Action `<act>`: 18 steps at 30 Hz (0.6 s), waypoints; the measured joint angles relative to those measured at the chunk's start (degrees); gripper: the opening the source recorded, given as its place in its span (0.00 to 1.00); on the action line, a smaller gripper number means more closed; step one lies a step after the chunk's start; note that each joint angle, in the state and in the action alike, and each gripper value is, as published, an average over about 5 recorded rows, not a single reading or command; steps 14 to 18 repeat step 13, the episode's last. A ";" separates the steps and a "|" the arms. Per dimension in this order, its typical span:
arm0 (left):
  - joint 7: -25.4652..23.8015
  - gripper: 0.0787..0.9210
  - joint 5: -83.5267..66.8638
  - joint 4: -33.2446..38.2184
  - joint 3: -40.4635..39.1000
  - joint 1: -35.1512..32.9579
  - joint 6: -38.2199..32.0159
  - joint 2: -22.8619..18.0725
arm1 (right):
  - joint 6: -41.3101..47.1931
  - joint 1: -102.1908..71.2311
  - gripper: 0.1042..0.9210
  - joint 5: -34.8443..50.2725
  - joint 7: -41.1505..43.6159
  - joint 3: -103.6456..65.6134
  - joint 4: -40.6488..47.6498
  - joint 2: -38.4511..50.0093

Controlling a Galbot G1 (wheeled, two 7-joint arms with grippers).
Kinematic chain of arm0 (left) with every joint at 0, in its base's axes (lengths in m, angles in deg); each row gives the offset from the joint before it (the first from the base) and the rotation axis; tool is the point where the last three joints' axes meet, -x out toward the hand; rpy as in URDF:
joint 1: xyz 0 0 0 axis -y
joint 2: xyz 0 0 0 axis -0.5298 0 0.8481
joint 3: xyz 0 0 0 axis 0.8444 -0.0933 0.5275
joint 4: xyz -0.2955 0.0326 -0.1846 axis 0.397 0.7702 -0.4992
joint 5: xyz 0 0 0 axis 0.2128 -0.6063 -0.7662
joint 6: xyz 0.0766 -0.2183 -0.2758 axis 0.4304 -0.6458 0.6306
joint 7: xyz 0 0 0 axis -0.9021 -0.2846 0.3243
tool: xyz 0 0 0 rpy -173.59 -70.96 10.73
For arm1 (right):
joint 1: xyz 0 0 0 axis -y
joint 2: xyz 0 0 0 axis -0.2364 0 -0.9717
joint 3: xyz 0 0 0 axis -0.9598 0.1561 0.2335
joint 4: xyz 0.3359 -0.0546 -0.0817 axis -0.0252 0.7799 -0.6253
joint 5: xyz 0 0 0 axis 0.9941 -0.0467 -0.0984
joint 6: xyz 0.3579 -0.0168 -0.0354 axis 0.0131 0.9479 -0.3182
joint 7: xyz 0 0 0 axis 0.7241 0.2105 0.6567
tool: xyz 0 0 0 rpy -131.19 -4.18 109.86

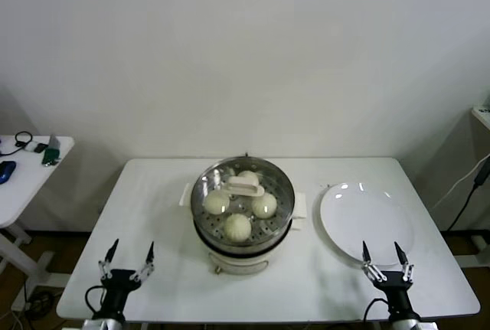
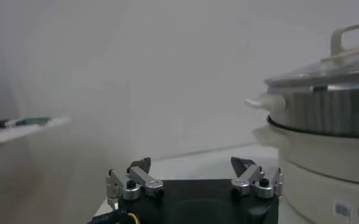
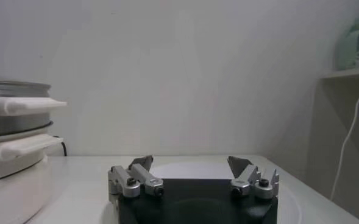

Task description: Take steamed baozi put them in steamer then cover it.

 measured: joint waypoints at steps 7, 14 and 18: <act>-0.22 0.88 -2.42 -2.02 -0.17 -0.47 -2.18 -0.20 | -0.14 -0.08 0.88 0.03 0.00 0.09 0.00 -0.01; -0.48 0.88 -3.55 -2.56 -0.20 -0.70 -2.94 -0.16 | -0.32 -0.18 0.88 -0.02 0.05 0.19 0.07 -0.08; -0.48 0.88 -3.55 -2.56 -0.20 -0.70 -2.94 -0.16 | -0.32 -0.18 0.88 -0.02 0.05 0.19 0.07 -0.08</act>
